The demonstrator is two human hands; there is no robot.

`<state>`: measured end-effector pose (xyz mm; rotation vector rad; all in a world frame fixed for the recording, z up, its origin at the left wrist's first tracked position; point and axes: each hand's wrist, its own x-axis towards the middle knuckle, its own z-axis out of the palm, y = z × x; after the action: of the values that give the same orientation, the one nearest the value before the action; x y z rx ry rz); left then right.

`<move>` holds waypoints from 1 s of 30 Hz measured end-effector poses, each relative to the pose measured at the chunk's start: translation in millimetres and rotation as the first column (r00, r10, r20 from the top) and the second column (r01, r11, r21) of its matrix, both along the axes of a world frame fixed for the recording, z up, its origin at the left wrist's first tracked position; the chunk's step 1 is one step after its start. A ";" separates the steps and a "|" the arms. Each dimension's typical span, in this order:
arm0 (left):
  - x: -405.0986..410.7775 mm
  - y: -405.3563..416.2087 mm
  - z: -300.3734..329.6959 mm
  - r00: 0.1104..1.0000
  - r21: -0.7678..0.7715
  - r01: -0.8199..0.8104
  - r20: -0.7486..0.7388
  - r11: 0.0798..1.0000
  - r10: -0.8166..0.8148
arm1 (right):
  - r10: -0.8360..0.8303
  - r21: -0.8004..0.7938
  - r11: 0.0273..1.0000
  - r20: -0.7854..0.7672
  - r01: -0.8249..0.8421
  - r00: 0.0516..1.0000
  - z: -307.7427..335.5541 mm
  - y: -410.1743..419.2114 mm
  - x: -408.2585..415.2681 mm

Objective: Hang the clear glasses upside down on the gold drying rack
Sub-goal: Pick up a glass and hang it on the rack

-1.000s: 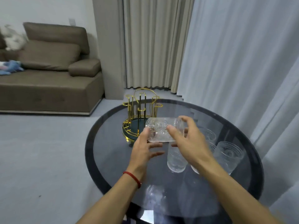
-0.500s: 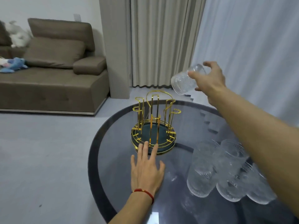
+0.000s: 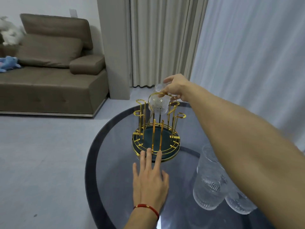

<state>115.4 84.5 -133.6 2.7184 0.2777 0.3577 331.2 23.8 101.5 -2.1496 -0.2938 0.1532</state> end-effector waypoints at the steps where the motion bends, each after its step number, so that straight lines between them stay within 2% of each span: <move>1: -0.1 0.1 -0.1 1.000 0.002 -0.002 0.002 1.000 0.002 | 0.028 -0.043 0.999 -0.030 -0.029 0.999 0.8 2.5 2.3; 4: -0.4 0.2 -2.4 1.000 0.004 0.001 0.005 1.000 -0.001 | 0.110 -0.174 0.976 -0.120 -0.130 0.987 8.4 8.1 9.4; 7: 1.0 0.3 -4.7 1.000 0.005 -0.003 0.010 1.000 0.003 | 0.207 -0.334 0.907 -0.178 -0.256 0.962 15.6 14.7 15.4; 11: 2.0 0.0 -6.6 0.999 0.010 -0.009 0.032 1.000 0.008 | 0.294 -0.453 0.815 -0.214 -0.361 0.932 19.3 19.3 18.4; 15: 2.9 -1.3 -5.7 0.999 0.012 -0.010 0.030 1.000 0.010 | 0.317 -0.453 0.803 -0.225 -0.387 0.921 16.9 17.5 22.0; 19: 1.8 -0.9 -6.0 1.000 0.011 -0.015 0.026 1.000 0.015 | 0.312 -0.392 0.839 -0.222 -0.378 0.924 14.1 11.2 21.9; 22: 2.4 -0.6 -4.9 1.000 0.015 -0.010 0.012 1.000 0.010 | 0.304 -0.398 0.856 -0.131 -0.331 0.944 10.4 1.3 15.6; 26: 2.2 0.7 -3.0 1.000 0.015 -0.011 0.003 1.000 0.011 | 0.245 -0.318 0.930 0.156 -0.186 0.957 6.7 -26.8 -9.7; 30: 0.7 -0.1 -1.7 1.000 0.027 -0.013 0.007 1.000 0.013 | 0.206 -0.378 0.925 0.405 -0.043 0.891 -10.4 -81.9 -61.1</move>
<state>116.1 84.3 -135.3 2.7429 0.2906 0.3775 270.1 -58.1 91.0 -2.5190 -0.7182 -0.2302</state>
